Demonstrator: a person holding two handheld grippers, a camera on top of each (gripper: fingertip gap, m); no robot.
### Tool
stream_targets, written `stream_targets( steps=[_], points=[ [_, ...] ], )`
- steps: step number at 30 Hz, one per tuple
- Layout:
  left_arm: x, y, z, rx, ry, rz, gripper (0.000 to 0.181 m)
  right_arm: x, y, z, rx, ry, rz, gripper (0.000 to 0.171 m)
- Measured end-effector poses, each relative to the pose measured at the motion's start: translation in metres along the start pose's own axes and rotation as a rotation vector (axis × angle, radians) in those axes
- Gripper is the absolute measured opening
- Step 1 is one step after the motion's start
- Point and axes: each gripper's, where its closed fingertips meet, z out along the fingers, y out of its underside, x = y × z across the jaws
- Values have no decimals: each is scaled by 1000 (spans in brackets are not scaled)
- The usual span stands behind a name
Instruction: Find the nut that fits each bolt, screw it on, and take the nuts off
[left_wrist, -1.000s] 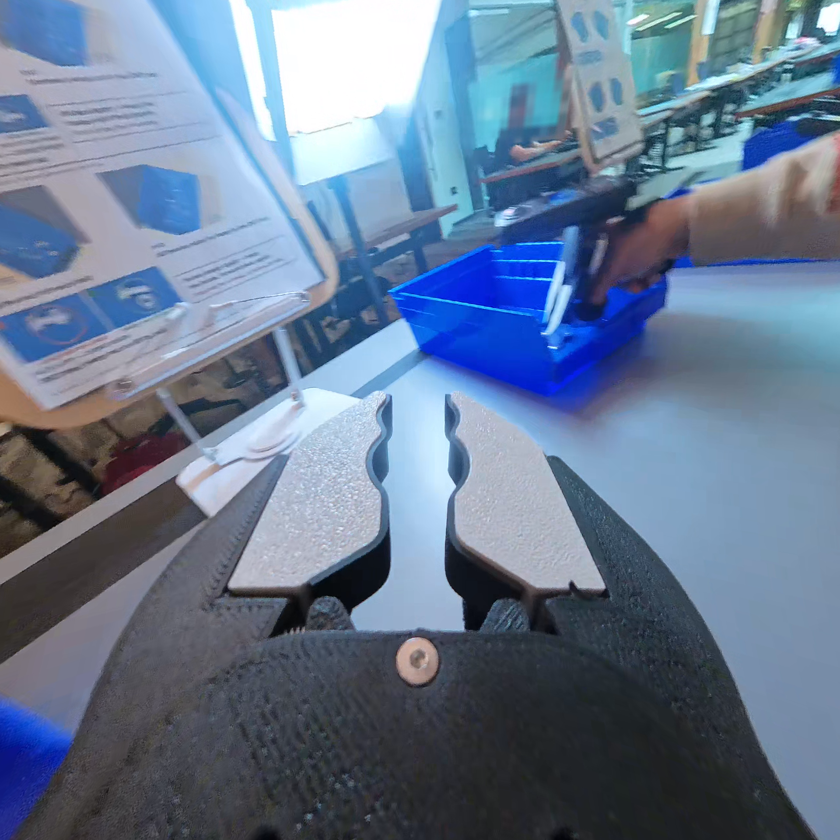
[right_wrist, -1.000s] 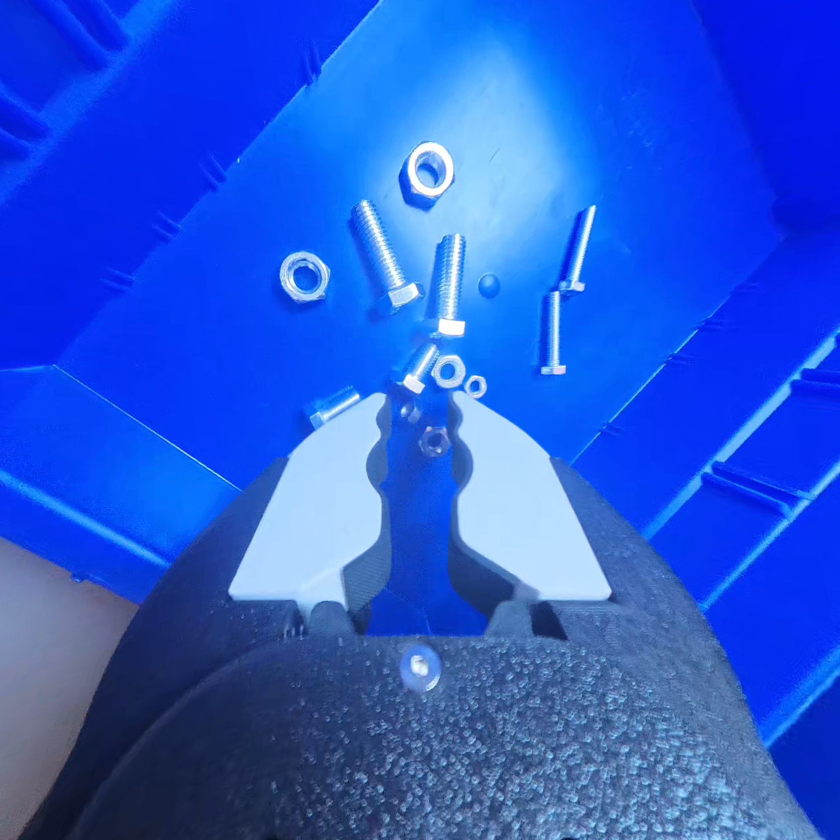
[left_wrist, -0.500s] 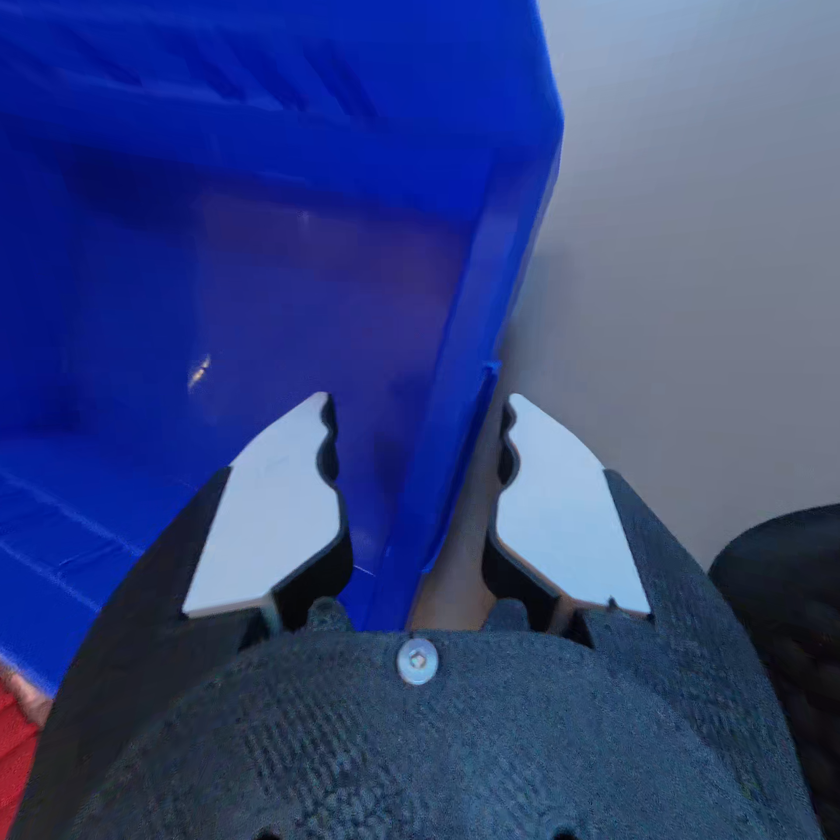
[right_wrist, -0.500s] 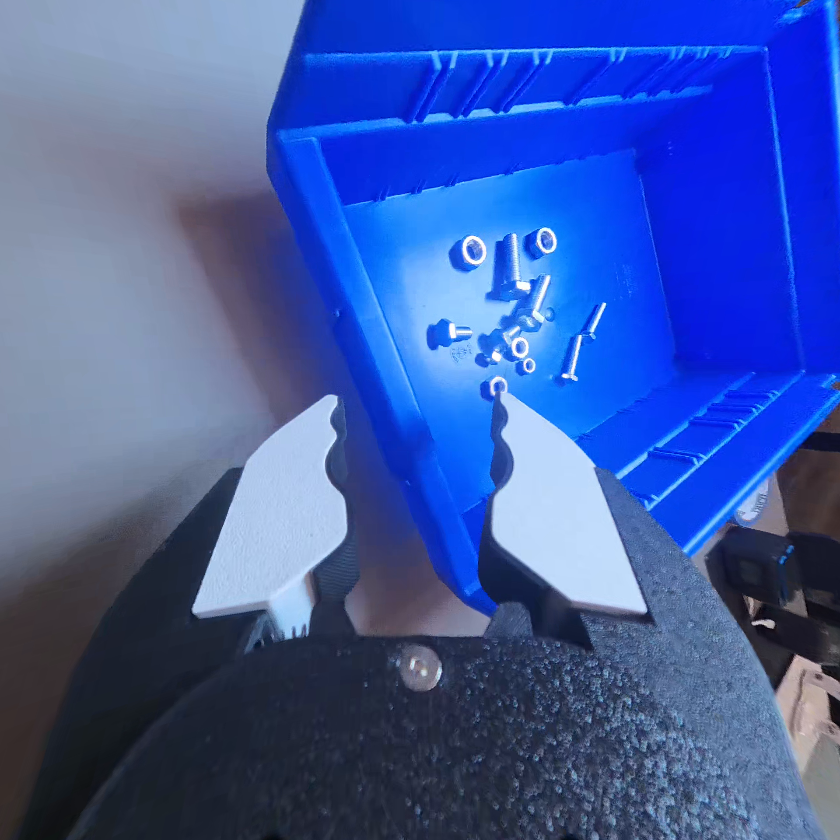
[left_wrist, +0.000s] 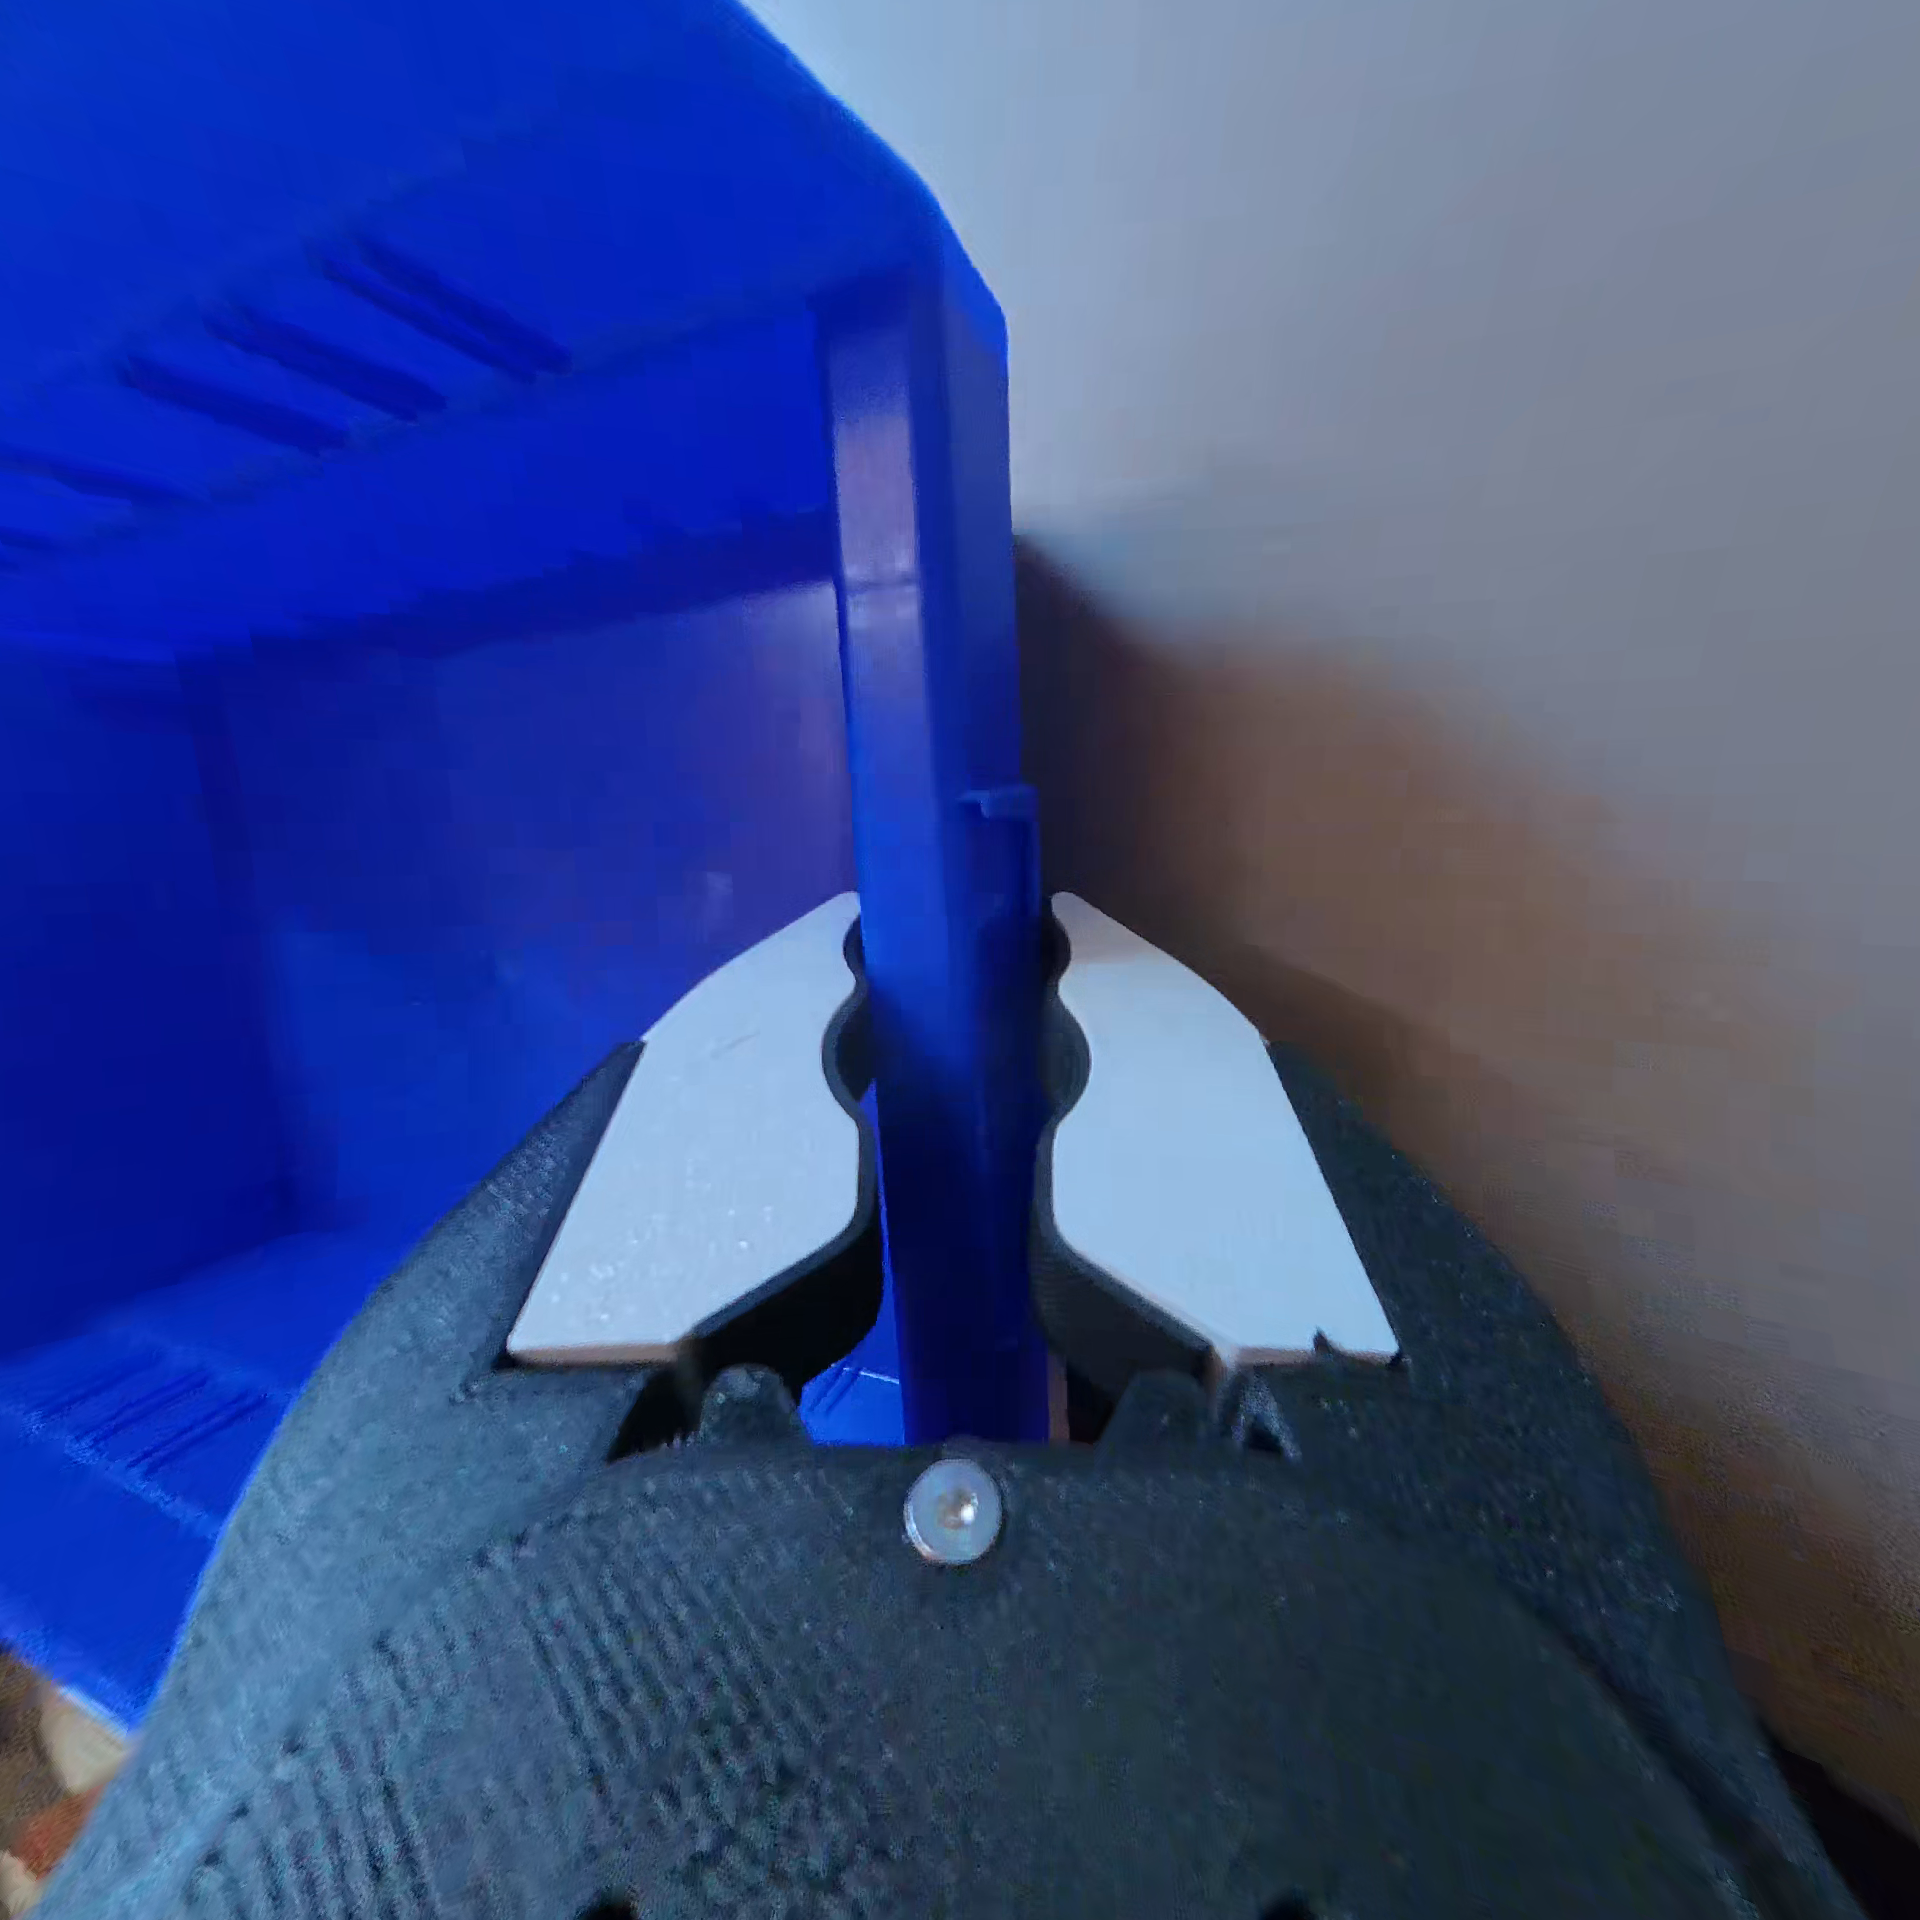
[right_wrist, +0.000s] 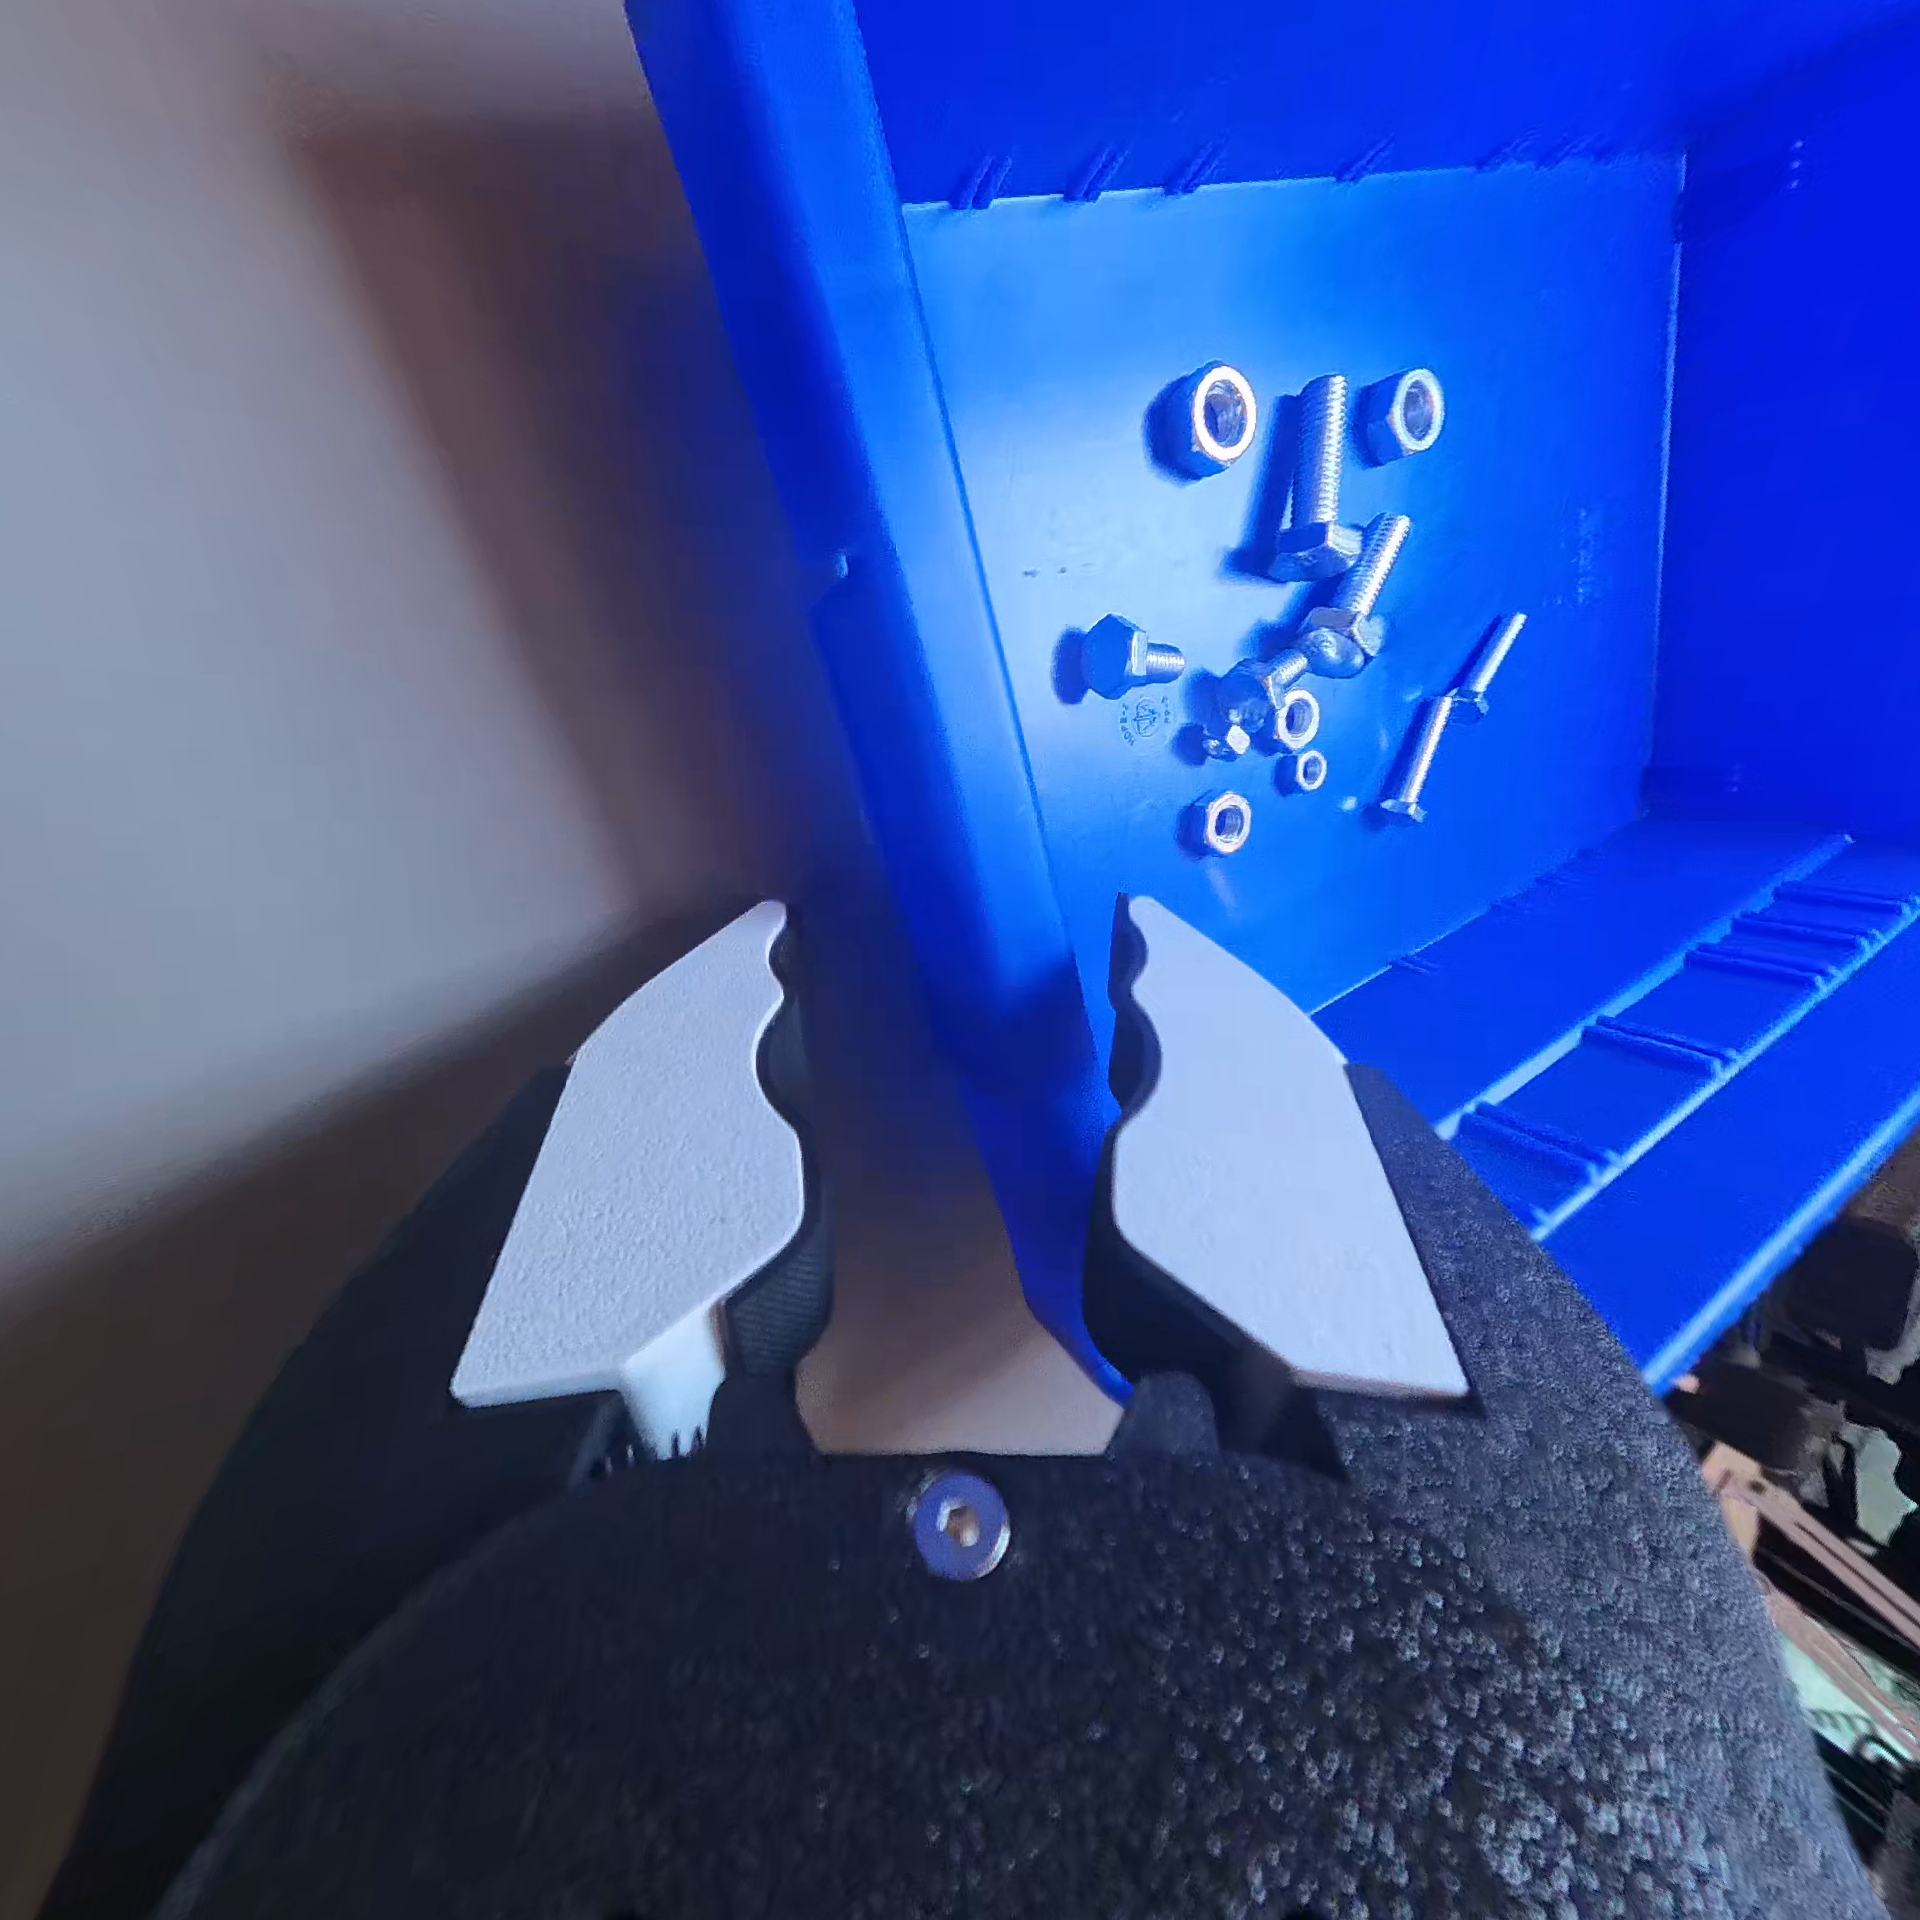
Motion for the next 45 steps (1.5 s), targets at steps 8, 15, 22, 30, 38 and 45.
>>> stream_targets(
  steps=[8,15,22,30,38,45],
  points=[
    [-61,-124,-34,484,-249,-104,28,37,7,-87,404,313,436,58],
    [-39,-183,-30,644,-82,-305,34,81,59,-55,421,419,818,52],
    [-22,-208,1,622,-18,-519,37,64,71,-46,432,354,957,6],
    [29,-237,38,617,72,-647,56,-34,78,-129,476,378,1026,4],
    [42,-244,-17,683,-184,-498,29,-82,71,-208,524,525,927,6],
    [7,-211,-133,644,-412,-461,22,-84,-5,-253,707,395,873,11]
  ],
)
